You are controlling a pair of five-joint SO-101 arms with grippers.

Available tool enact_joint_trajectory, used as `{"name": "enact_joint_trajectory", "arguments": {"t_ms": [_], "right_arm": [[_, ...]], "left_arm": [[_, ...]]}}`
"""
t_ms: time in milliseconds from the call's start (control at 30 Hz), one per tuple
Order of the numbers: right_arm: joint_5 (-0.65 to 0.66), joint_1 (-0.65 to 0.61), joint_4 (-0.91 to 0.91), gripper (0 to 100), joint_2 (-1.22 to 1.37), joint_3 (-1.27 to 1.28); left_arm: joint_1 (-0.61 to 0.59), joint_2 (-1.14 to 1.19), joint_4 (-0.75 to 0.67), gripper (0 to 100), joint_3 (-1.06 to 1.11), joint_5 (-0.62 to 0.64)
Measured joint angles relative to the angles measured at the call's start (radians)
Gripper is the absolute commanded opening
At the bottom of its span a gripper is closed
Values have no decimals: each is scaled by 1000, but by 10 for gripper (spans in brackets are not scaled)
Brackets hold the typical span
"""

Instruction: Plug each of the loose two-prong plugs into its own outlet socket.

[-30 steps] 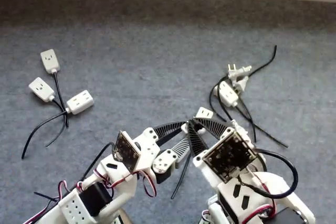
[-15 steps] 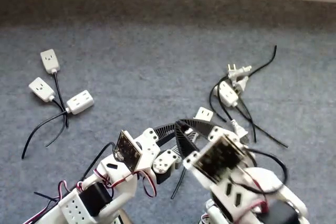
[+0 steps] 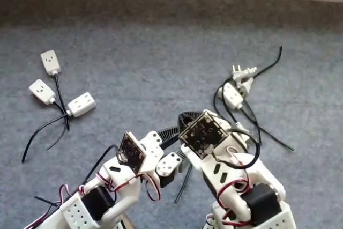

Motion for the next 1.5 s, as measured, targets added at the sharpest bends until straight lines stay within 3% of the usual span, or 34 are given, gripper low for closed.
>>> {"name": "enact_joint_trajectory", "arguments": {"t_ms": [233, 600, 967, 1267, 1367, 1500], "right_arm": [[25, 80, -255, 6, -3, 216], [28, 221, -381, 6, 11, 285], [37, 302, -483, 6, 285, 331], [37, 502, -433, 6, 226, 187], [2, 463, -315, 6, 155, 71], [-66, 310, -169, 6, 34, -58]], "left_arm": [[-83, 5, 5, 6, -5, 0], [-84, 6, 6, 6, -6, 0], [-106, -2, 0, 6, -20, -3], [-106, -2, -3, 6, 3, -3], [-106, -2, -43, 6, 8, -3], [-106, -2, -58, 6, 8, -2]]}}
